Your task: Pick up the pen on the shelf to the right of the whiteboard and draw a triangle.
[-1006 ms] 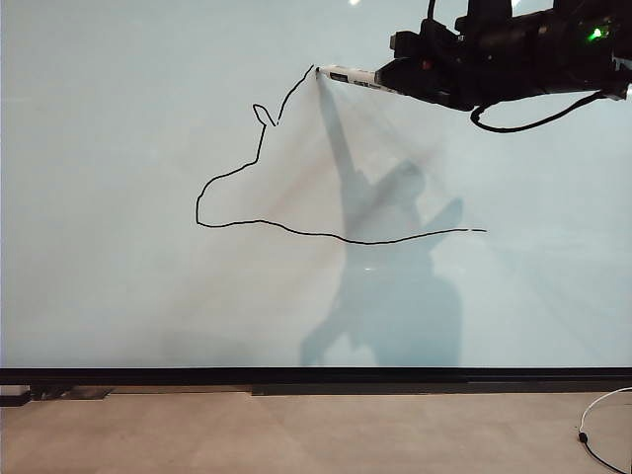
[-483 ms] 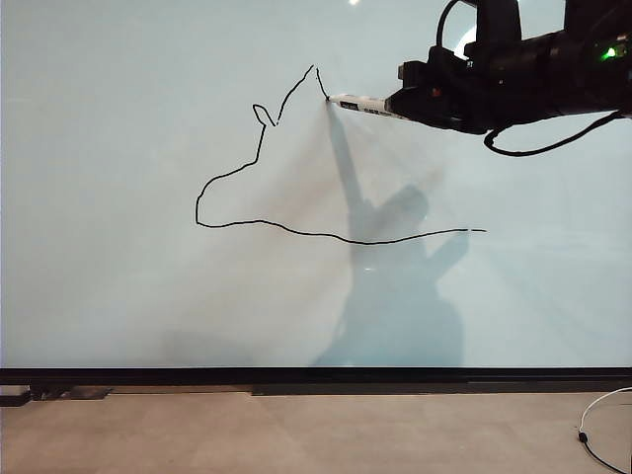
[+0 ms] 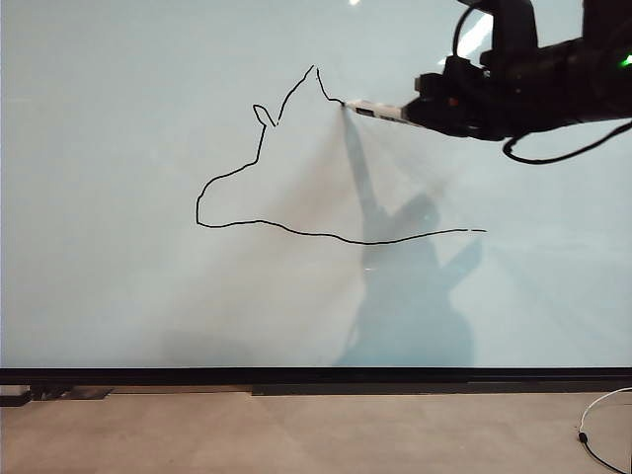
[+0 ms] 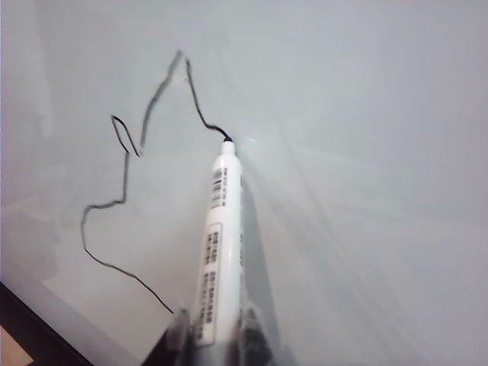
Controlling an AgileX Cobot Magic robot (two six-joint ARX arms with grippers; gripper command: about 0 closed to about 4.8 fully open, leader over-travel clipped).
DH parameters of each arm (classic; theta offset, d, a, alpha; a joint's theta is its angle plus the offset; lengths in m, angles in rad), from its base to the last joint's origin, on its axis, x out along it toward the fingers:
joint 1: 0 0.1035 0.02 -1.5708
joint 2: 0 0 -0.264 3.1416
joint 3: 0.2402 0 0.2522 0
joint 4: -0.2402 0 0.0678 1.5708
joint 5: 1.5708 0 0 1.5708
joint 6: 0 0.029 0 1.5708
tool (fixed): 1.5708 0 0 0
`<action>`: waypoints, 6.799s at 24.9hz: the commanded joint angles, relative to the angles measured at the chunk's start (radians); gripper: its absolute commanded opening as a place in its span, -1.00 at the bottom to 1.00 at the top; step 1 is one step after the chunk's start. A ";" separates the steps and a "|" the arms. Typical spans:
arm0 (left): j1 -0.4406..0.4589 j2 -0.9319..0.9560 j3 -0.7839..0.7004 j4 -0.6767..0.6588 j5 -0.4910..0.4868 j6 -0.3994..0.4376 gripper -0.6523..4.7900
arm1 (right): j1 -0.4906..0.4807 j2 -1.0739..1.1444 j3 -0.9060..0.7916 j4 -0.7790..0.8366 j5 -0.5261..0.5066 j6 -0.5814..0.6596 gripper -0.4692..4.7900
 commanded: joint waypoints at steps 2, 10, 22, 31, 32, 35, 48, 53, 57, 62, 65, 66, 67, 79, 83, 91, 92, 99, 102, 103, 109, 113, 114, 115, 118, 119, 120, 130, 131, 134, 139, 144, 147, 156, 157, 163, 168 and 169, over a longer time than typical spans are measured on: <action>0.000 0.000 0.003 0.007 0.000 0.001 -0.78 | -0.031 -0.026 -0.066 0.047 0.042 -0.002 -0.84; 0.000 0.000 0.003 0.006 0.000 0.001 -0.78 | -0.060 -0.026 -0.150 0.054 0.063 -0.004 -0.84; 0.000 0.000 0.003 0.006 0.000 0.001 -0.78 | -0.129 -0.024 -0.219 0.045 0.067 -0.006 -0.84; 0.000 0.000 0.003 0.006 0.000 0.001 -0.78 | -0.191 -0.011 -0.254 0.066 0.006 -0.006 -0.84; 0.000 0.000 0.003 0.006 0.000 0.001 -0.78 | -0.189 -0.011 -0.254 0.073 -0.010 -0.005 -0.84; 0.000 0.000 0.003 0.007 0.000 0.001 -0.78 | -0.183 -0.011 -0.254 0.108 -0.039 0.002 -0.84; 0.000 0.000 0.003 0.006 0.000 0.001 -0.78 | -0.185 0.036 -0.235 0.165 -0.049 0.023 -0.84; 0.000 0.000 0.003 0.006 0.000 0.001 -0.78 | -0.184 0.144 -0.209 0.212 -0.027 0.024 -0.84; 0.000 0.000 0.003 0.006 0.000 0.001 -0.78 | -0.191 0.169 -0.214 0.217 -0.021 0.023 -0.84; 0.000 0.000 0.003 0.006 0.000 0.001 -0.78 | -0.244 0.168 -0.270 0.288 -0.004 0.026 -0.84; 0.000 0.000 0.003 0.006 0.000 0.001 -0.78 | -0.317 0.169 -0.308 0.301 -0.013 0.032 -0.84; 0.000 0.000 0.003 0.006 0.000 0.001 -0.78 | -0.334 0.169 -0.319 0.307 -0.043 0.036 -0.84; 0.000 0.000 0.003 0.006 0.001 0.001 -0.78 | -0.336 0.169 -0.323 0.321 -0.064 0.049 -0.84; 0.000 0.000 0.003 0.006 0.001 0.001 -0.78 | -0.296 0.005 -0.533 0.349 0.012 0.046 -0.84; 0.000 0.000 0.003 0.007 0.000 0.001 -0.78 | -0.317 -0.070 -0.588 0.336 0.041 0.047 -0.84; -0.001 0.000 0.003 0.006 0.000 0.001 -0.78 | -0.385 -0.148 -0.587 0.340 0.076 0.039 -0.84; -0.001 0.000 0.003 0.006 0.001 0.001 -0.78 | -0.401 -0.164 -0.587 0.340 0.076 0.039 -0.84; -0.001 0.000 0.003 0.006 0.000 0.001 -0.78 | -0.492 -0.227 -0.587 0.332 0.035 0.039 -0.84; -0.001 0.000 0.003 0.006 0.000 0.001 -0.78 | -0.512 -0.235 -0.587 0.331 -0.011 0.039 -0.84; -0.001 0.000 0.003 0.006 0.000 0.001 -0.78 | -0.512 -0.251 -0.587 0.330 -0.017 0.039 -0.84; -0.001 0.000 0.003 0.006 0.000 0.001 -0.78 | -0.512 -0.335 -0.587 0.290 -0.025 0.040 -0.84; -0.001 0.000 0.003 0.006 0.000 0.001 -0.78 | -0.506 -0.344 -0.587 0.265 -0.034 0.077 -0.84; -0.001 0.000 0.003 0.006 0.000 0.001 -0.78 | -0.504 -0.344 -0.587 0.266 -0.034 0.088 -0.84; -0.001 0.000 0.003 0.006 0.000 0.001 -0.78 | -0.502 -0.344 -0.587 0.269 -0.034 0.088 -0.84; -0.001 0.000 0.003 0.006 0.000 0.001 -0.78 | -0.501 -0.344 -0.587 0.269 -0.034 0.084 -0.84; -0.001 0.000 0.003 0.006 0.000 0.001 -0.78 | -0.501 -0.344 -0.587 0.266 -0.034 0.079 -0.84; -0.001 0.000 0.003 0.006 0.000 0.001 -0.78 | -0.501 -0.344 -0.587 0.262 -0.034 0.076 -0.84; 0.000 0.000 0.003 0.007 0.001 0.001 -0.78 | -0.505 -1.010 -0.586 -0.494 0.023 0.001 -0.84; 0.000 0.000 0.003 0.006 0.000 0.001 -0.78 | -0.503 -1.060 -0.586 -0.562 0.023 -0.009 -0.84; 0.000 0.000 0.003 0.006 0.000 0.001 -0.78 | -0.496 -1.159 -0.586 -0.697 0.023 -0.033 -0.84; 0.000 0.000 0.003 0.006 0.000 0.001 -0.78 | -0.494 -1.278 -0.586 -0.780 0.023 -0.045 -0.84; 0.000 0.000 0.003 0.006 0.000 0.001 -0.78 | -0.493 -1.416 -0.586 -0.887 0.019 -0.044 -0.84; 0.000 0.000 0.003 0.006 0.000 0.001 -0.78 | -0.492 -1.492 -0.586 -0.957 0.045 -0.049 -0.84; 0.000 0.000 0.003 0.007 0.000 0.001 -0.78 | -0.349 -1.525 -0.586 -1.040 0.177 -0.088 -0.84; 0.000 0.000 0.003 0.006 0.000 0.001 -0.78 | -0.352 -1.525 -0.586 -1.040 0.177 -0.088 -0.84; 0.000 0.000 0.003 0.006 0.000 0.001 -0.78 | -0.351 -1.525 -0.586 -1.048 0.178 -0.088 -0.84; 0.000 0.000 0.003 0.006 0.000 0.001 -0.78 | -0.350 -1.525 -0.586 -1.048 0.177 -0.087 -0.84; 0.000 0.000 0.003 0.006 0.000 0.001 -0.78 | -0.350 -1.525 -0.586 -1.048 0.177 -0.088 -0.84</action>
